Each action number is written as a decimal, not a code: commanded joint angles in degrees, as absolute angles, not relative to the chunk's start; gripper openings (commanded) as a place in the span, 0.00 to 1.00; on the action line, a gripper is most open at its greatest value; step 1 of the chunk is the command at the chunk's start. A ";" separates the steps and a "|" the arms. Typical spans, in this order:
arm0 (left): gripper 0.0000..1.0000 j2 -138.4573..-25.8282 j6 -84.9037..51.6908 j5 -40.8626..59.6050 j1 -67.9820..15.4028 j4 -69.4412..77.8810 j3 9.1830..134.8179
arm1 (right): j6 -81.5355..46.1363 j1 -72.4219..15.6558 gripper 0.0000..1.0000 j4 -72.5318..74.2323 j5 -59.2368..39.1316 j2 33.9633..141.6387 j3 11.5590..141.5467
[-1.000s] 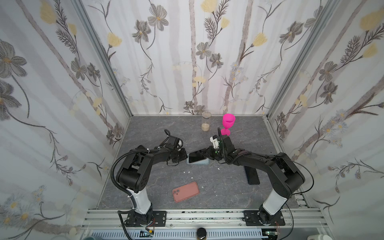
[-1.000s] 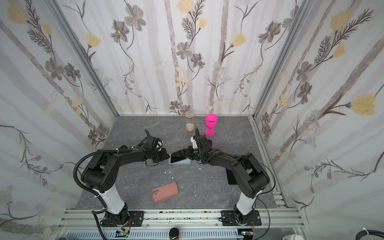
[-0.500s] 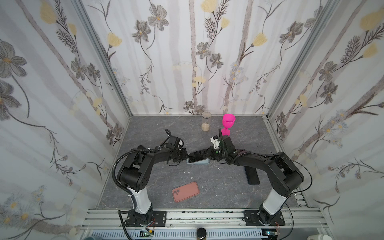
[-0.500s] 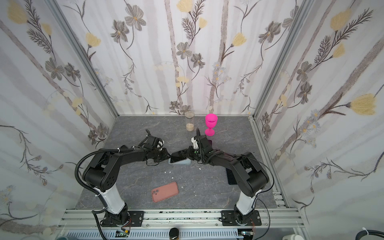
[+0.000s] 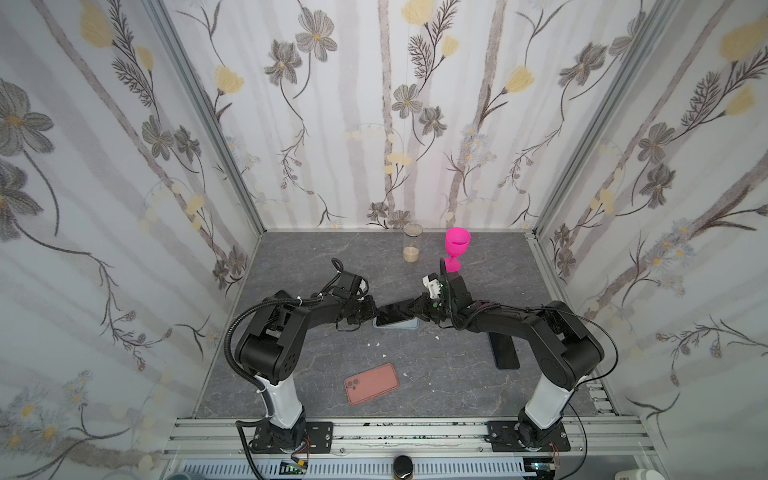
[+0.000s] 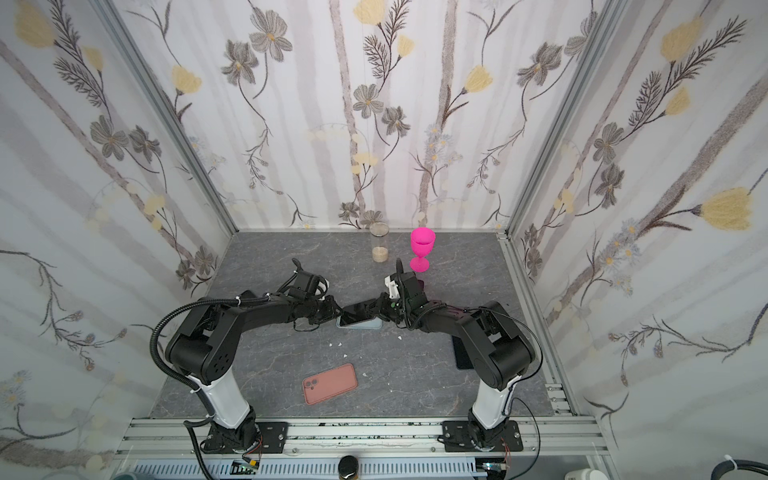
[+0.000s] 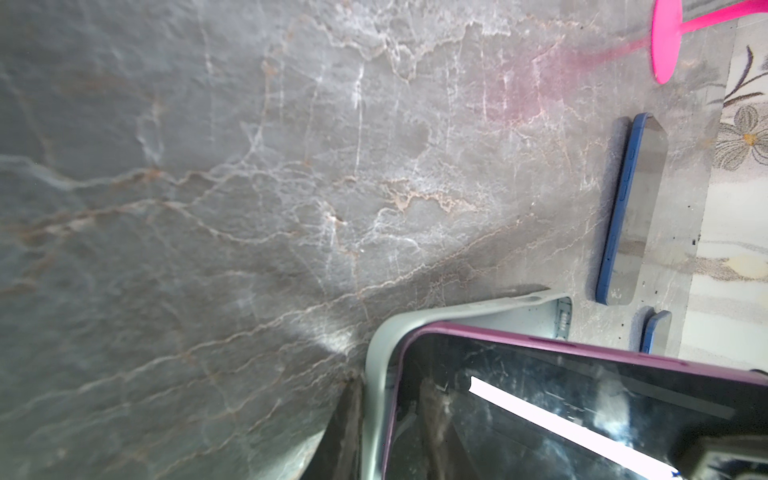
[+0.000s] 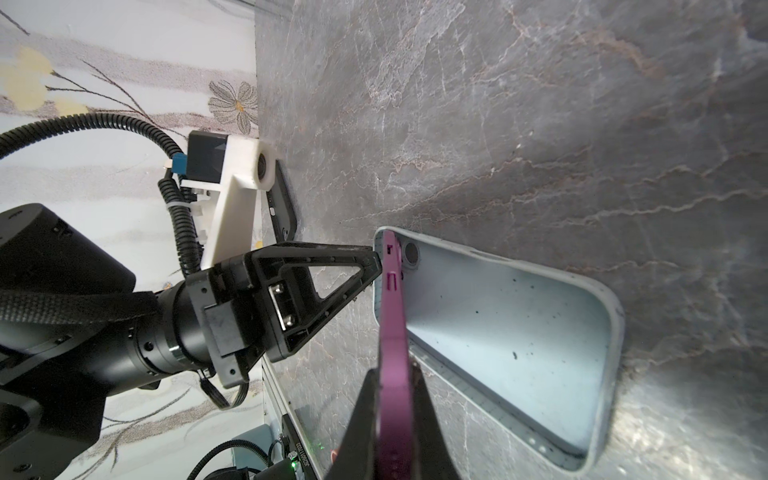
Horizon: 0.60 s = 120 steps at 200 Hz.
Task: Put the phone into the phone case
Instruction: 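Press the phone down into the mint case with the right gripper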
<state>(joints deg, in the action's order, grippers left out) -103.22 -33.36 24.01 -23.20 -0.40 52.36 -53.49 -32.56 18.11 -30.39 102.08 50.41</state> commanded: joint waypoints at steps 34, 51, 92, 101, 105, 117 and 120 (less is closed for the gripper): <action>0.22 -103.53 -35.13 30.78 -24.81 2.08 49.85 | -53.52 -32.99 0.00 16.43 -29.02 103.34 48.05; 0.21 -102.97 -36.04 32.06 -25.11 3.32 48.62 | -53.74 -33.01 0.00 17.00 -28.76 103.15 47.10; 0.21 -102.07 -37.49 34.08 -25.66 5.54 47.13 | -53.84 -32.95 0.00 16.79 -28.48 102.67 45.97; 0.21 -101.80 -37.94 34.40 -25.82 6.11 46.40 | -53.63 -32.92 0.00 16.11 -28.48 102.49 46.12; 0.21 -101.58 -38.16 34.49 -25.83 6.50 46.00 | -53.49 -32.93 0.00 15.80 -28.48 102.38 46.22; 0.20 -100.73 -38.75 34.72 -25.93 7.32 44.83 | -52.86 -32.76 0.00 14.44 -28.24 102.05 46.45; 0.20 -100.60 -38.84 34.60 -25.96 7.48 44.61 | -52.71 -32.66 0.00 14.22 -28.22 101.90 46.49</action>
